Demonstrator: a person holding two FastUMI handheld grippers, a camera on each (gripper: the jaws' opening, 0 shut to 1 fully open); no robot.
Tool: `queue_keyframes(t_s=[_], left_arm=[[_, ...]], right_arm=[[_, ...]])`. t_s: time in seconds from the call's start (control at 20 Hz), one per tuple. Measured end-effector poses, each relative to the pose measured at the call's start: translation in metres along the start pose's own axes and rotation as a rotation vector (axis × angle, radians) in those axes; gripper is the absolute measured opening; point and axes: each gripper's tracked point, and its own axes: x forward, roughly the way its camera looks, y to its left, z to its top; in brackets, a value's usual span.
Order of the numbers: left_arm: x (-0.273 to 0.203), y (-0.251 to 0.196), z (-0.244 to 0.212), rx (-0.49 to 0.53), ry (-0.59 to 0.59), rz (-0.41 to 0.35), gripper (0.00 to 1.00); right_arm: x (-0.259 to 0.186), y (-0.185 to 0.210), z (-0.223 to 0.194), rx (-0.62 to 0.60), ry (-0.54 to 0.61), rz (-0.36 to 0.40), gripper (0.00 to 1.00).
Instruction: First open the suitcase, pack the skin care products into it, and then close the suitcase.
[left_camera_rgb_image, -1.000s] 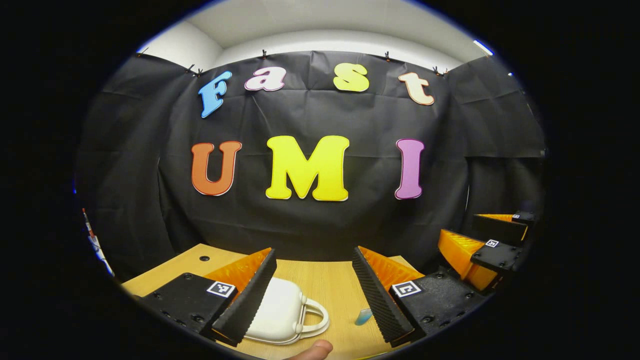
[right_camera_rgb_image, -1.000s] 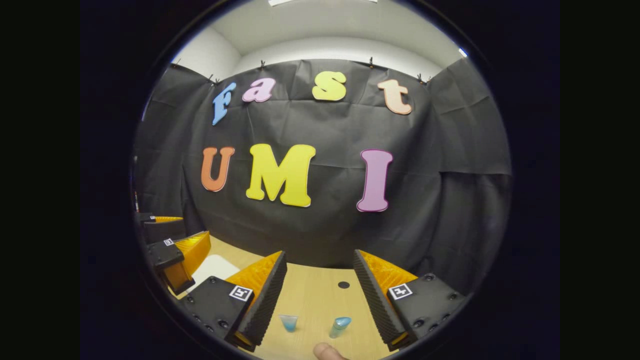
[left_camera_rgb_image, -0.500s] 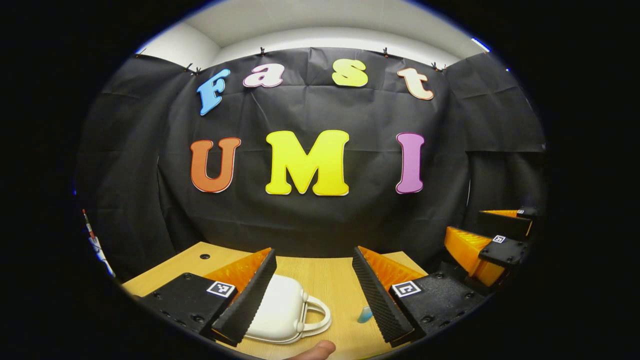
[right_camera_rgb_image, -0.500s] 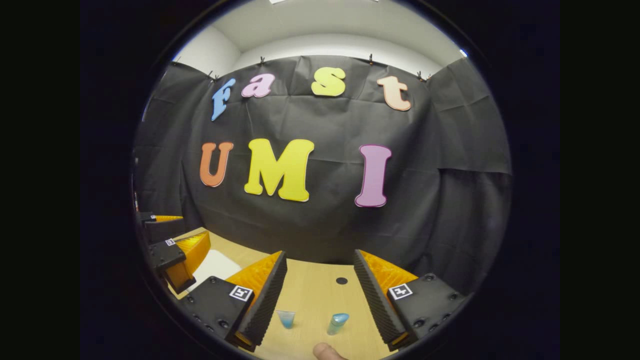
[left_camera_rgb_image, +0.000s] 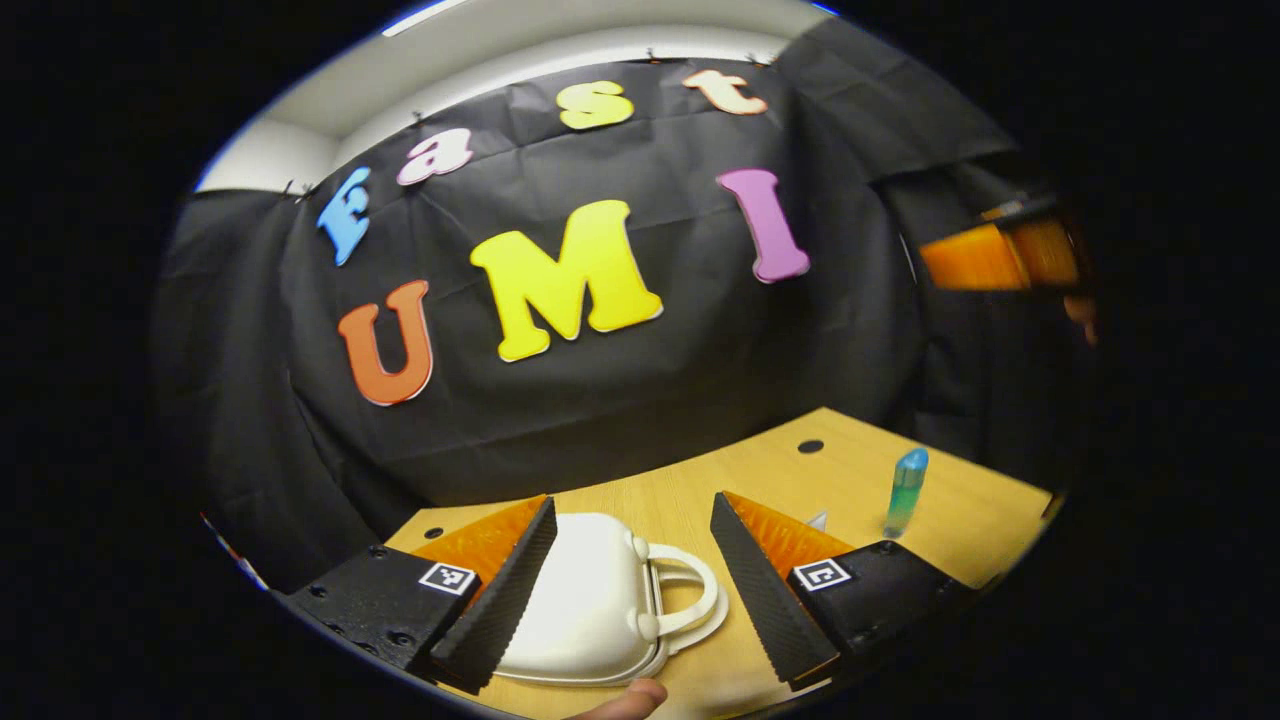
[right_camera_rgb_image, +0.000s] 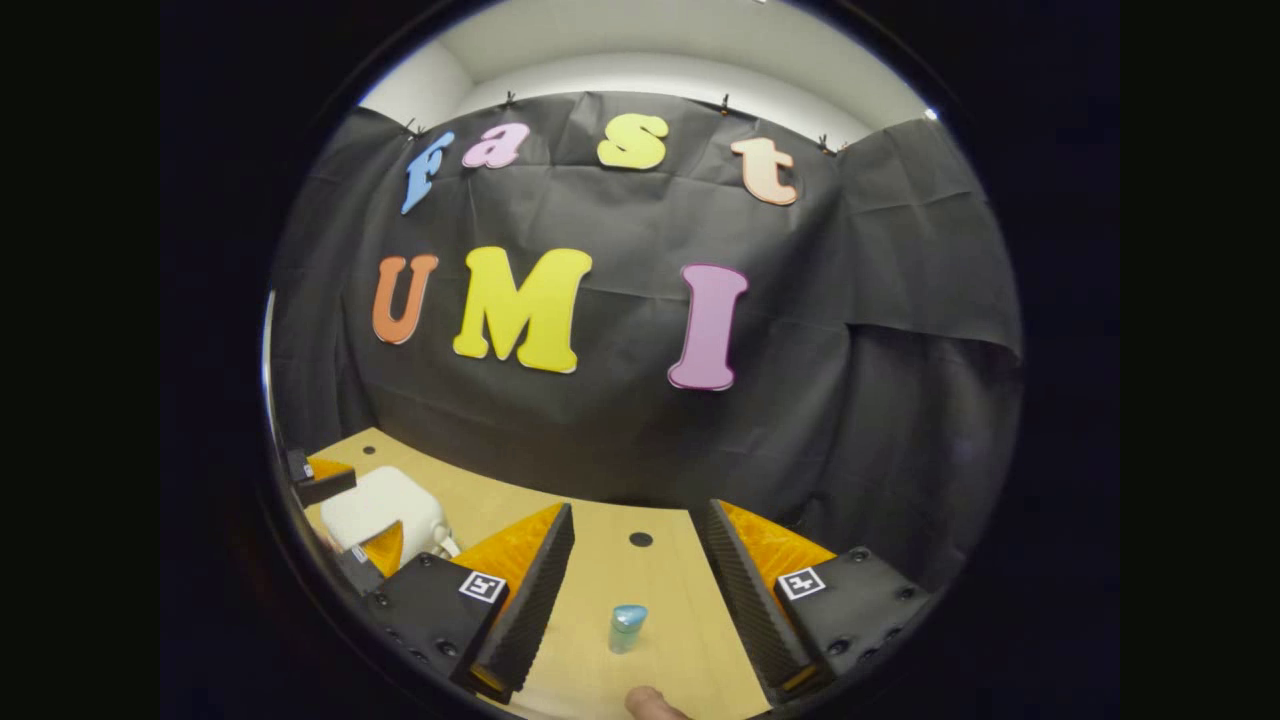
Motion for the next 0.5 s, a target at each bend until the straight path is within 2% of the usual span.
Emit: queue_keyframes(t_s=[0.3,0.5], left_arm=[[0.022,-0.04,-0.084,0.439,0.104,-0.051,0.98],[0.036,-0.048,-0.111,0.614,0.135,-0.029,0.96]], right_arm=[[0.003,-0.052,-0.023,0.035,0.047,-0.1,0.8],[0.003,-0.076,-0.035,0.042,0.073,-0.141,0.8]])
